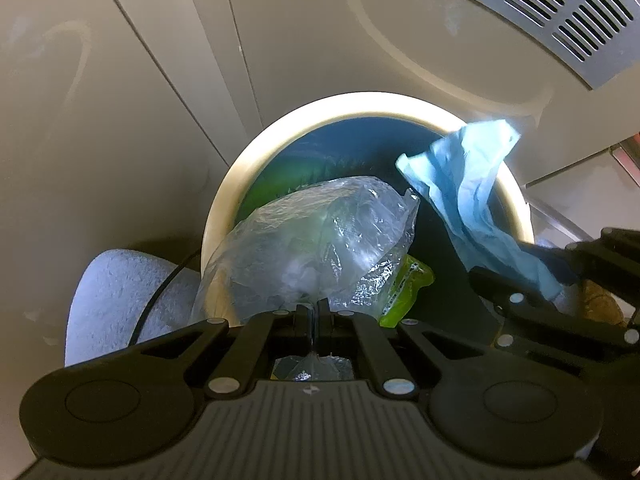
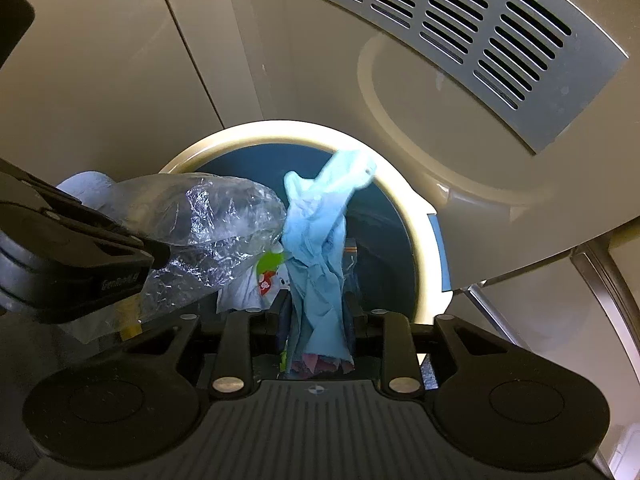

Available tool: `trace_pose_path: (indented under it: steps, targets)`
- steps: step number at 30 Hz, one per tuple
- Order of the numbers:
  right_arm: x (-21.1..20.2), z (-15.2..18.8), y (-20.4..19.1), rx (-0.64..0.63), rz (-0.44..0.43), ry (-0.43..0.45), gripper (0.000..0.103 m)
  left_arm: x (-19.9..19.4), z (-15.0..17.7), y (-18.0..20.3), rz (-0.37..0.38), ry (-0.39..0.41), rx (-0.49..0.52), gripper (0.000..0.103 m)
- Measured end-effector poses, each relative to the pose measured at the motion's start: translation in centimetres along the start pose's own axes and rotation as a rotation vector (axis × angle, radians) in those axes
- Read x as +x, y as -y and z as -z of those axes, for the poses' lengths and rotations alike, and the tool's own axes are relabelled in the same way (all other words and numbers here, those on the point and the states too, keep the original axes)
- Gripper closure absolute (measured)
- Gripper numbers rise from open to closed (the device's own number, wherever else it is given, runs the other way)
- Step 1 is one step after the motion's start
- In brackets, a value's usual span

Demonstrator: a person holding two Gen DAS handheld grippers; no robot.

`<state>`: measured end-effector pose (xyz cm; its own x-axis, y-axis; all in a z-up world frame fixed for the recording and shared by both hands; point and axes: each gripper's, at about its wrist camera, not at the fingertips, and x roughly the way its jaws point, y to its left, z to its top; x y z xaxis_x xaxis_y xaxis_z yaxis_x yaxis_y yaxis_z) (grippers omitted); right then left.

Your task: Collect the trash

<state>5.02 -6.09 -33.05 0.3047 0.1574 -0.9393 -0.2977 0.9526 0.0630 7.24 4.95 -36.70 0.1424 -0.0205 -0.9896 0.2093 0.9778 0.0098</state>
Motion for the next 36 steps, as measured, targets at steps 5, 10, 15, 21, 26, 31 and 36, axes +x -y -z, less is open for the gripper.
trace_pose_path:
  steps: [5, 10, 15, 21, 26, 31, 36]
  targets:
    - [-0.2, 0.1, 0.2, 0.013, 0.003, 0.008, 0.058, -0.7, 0.2, -0.2, -0.010, 0.026, 0.009, 0.038]
    - [-0.8, 0.0, 1.1, 0.051, 0.020, 0.017, 0.045, -1.4, -0.1, -1.2, -0.057, 0.026, -0.028, 0.013]
    - [-3.4, 0.1, 1.6, 0.047, 0.020, 0.064, 0.025, -3.4, 0.5, -2.5, -0.024, 0.038, -0.064, 0.000]
    - [-9.4, 1.0, 2.3, 0.065, -0.026, 0.195, 0.017, -8.0, 2.1, -3.1, 0.083, 0.071, -0.076, 0.000]
    - [-14.7, 2.6, 2.2, 0.070, -0.076, 0.313, 0.012, -12.3, 4.4, -1.9, 0.078, 0.157, -0.052, 0.000]
    - [-17.9, 4.2, 1.6, 0.035, -0.053, 0.419, 0.010, -14.6, 5.9, -0.9, 0.002, 0.223, -0.062, 0.000]
    - [-18.9, 4.6, 1.2, 0.008, -0.051, 0.450, 0.009, -15.7, 6.3, -1.6, -0.027, 0.244, -0.095, 0.000]
